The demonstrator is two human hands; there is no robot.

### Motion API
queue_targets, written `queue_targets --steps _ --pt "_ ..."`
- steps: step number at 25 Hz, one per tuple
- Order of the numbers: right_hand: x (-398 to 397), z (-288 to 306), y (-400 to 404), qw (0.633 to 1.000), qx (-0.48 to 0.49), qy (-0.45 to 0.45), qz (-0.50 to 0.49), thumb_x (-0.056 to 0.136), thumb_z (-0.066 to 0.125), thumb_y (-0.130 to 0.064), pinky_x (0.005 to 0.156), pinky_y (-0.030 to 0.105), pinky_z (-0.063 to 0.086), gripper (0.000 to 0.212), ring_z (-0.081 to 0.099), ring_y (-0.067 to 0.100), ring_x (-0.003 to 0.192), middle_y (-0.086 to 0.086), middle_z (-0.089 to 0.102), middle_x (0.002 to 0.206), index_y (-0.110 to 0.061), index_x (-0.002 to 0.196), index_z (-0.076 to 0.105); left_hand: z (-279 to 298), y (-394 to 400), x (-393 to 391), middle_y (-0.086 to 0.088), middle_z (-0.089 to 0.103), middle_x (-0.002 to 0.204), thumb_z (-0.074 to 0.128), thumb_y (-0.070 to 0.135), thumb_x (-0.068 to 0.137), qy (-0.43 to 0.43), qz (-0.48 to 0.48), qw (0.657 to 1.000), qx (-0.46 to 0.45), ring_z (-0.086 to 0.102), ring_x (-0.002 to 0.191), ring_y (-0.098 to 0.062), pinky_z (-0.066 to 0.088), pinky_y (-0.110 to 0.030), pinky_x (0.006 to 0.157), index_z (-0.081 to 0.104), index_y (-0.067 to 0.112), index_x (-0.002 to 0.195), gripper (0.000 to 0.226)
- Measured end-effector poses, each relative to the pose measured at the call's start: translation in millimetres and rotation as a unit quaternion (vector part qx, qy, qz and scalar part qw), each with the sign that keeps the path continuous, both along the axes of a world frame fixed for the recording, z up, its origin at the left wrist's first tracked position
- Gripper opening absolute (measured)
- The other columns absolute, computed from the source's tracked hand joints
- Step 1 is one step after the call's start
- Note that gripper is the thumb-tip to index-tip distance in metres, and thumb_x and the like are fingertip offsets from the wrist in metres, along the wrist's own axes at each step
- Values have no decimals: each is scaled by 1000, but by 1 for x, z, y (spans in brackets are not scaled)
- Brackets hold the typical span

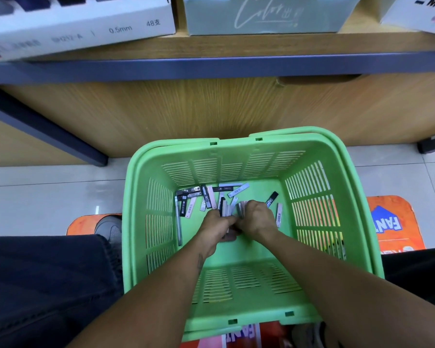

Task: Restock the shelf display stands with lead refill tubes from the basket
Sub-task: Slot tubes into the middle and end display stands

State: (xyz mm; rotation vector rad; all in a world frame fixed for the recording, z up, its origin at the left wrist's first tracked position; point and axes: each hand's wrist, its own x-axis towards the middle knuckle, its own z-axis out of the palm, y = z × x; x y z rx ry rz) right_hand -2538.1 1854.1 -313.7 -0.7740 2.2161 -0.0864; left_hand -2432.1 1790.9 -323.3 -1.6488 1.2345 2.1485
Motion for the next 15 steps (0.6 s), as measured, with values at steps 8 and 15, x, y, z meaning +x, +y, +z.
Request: queue_targets --steps 8,15 --pt "-5 35 9 932 -77 -351 -40 78 73 7 65 20 49 25 60 6 63 -9 65 64 -16 71 65 3 -7 12 -11 74 95 69 5 92 59 35 996 64 70 89 -31 59 -55 79 64 10 113 23" --pt "-48 15 18 997 15 66 -29 93 57 -8 66 31 49 17 71 36 90 19 70 100 2 106 63 9 -18 -3 -3 57 76 58 0 89 -5 -61 988 -139 51 56 -18 42 -25 49 53 24 107 30"
